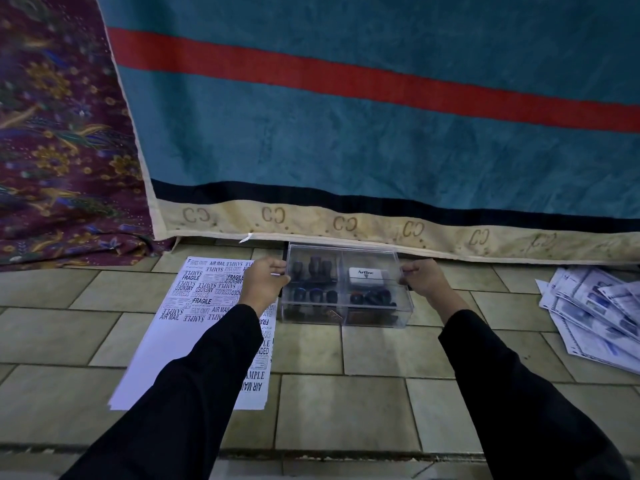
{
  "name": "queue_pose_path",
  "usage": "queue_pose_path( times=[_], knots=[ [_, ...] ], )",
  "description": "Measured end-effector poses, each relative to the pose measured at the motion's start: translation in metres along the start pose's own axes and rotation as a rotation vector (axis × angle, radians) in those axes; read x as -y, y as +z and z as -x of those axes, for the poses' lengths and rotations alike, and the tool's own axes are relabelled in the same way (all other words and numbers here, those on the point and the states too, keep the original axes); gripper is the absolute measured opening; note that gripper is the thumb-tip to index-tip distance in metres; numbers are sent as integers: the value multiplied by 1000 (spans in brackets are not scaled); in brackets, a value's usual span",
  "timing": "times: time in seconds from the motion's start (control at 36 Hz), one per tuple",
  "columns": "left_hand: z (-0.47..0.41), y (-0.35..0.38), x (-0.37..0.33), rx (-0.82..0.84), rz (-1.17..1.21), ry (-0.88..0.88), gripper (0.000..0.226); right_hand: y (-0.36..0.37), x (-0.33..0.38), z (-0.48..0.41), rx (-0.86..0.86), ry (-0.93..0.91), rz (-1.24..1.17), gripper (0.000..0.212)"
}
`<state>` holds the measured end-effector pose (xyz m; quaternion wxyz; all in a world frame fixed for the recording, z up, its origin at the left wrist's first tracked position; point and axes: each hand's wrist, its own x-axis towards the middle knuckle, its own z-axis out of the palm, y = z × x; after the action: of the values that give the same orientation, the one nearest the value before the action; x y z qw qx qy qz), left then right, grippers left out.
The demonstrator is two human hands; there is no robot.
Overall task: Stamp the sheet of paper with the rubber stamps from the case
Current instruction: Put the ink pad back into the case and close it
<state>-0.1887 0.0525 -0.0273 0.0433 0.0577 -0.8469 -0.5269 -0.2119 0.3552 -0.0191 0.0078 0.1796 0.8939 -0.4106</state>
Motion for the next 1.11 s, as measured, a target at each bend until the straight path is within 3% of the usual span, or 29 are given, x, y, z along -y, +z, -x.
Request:
queue_pose_path(
  times=[0.11,0.28,0.42,0.78,1.11],
  knots=[
    [2,-1,1,10,7,13,30,-2,-1,4,53,44,25,5],
    [5,-3,8,86,52,-73,32,-7,-3,28,111,23,-152,18],
    [8,-1,8,97,160,-168,29,-3,-3,36,61,50,-245,21],
    [32,-12,10,116,47,-112,32,-1,-17,63,14,85,-197,10],
    [62,-16,34,97,49,-95,26,0,-37,104,-19,36,-123,17]
  ],
)
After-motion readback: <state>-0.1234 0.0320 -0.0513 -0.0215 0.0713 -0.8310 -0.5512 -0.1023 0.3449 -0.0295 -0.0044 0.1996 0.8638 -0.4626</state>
